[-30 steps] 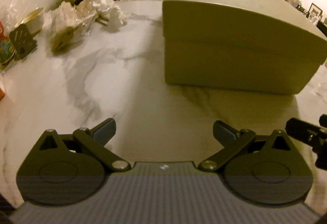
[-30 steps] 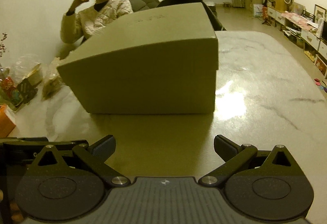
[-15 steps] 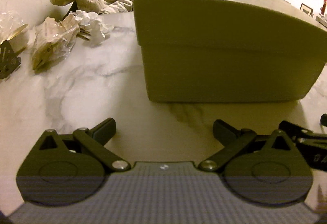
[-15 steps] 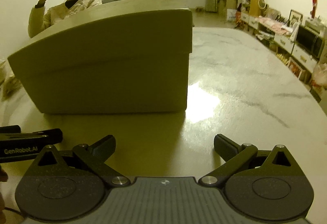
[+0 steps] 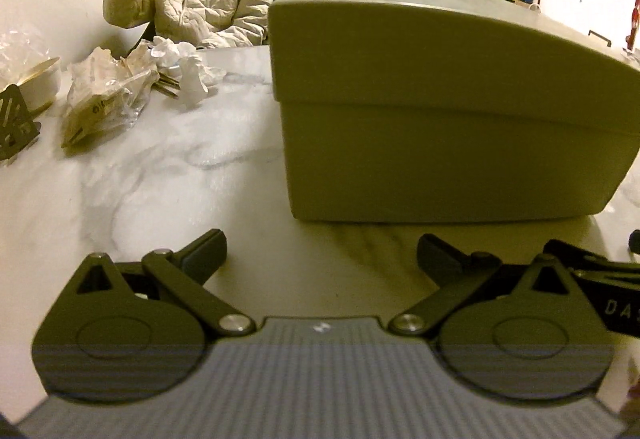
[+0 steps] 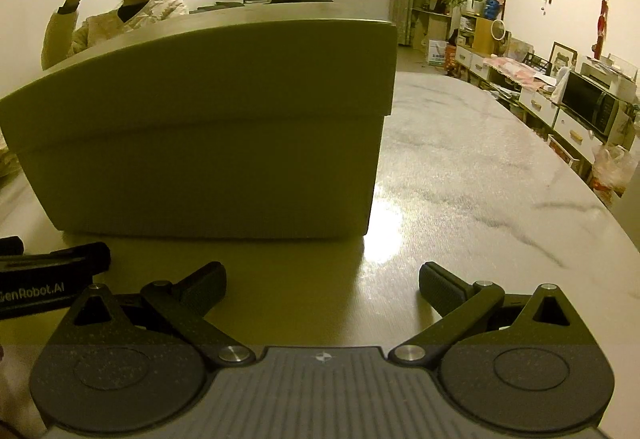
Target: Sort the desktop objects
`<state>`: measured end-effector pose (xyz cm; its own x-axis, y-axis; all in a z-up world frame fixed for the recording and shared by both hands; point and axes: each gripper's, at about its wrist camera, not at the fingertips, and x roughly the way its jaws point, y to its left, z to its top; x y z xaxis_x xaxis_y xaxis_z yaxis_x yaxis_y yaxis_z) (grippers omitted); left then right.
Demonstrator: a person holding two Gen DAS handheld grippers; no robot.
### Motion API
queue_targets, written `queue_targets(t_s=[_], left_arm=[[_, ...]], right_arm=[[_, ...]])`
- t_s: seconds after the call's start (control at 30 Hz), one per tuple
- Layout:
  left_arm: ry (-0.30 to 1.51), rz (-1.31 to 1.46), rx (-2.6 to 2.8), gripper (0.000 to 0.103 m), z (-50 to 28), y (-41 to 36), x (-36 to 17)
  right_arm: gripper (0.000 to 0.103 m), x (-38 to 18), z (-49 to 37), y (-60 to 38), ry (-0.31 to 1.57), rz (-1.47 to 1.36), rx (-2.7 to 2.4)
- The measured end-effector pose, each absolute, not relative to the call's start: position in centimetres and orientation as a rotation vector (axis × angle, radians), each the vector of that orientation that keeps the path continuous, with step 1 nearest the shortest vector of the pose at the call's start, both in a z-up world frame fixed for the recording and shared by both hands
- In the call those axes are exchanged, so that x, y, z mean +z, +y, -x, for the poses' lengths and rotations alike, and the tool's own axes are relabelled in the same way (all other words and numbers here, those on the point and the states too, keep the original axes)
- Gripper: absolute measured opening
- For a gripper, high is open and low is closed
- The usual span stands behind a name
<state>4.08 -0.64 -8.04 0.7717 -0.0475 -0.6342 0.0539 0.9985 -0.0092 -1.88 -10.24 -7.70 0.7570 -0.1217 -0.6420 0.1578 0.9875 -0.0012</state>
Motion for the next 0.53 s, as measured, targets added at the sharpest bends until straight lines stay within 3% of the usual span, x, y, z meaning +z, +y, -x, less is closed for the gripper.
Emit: queue_targets(t_s=[0.53], left_arm=[[0.688, -0.009, -0.06, 0.103, -4.18, -0.6, -8.04]], right_arm=[[0.103, -7.32, 2.11, -10.38, 0.696, -0.052, -0.155]])
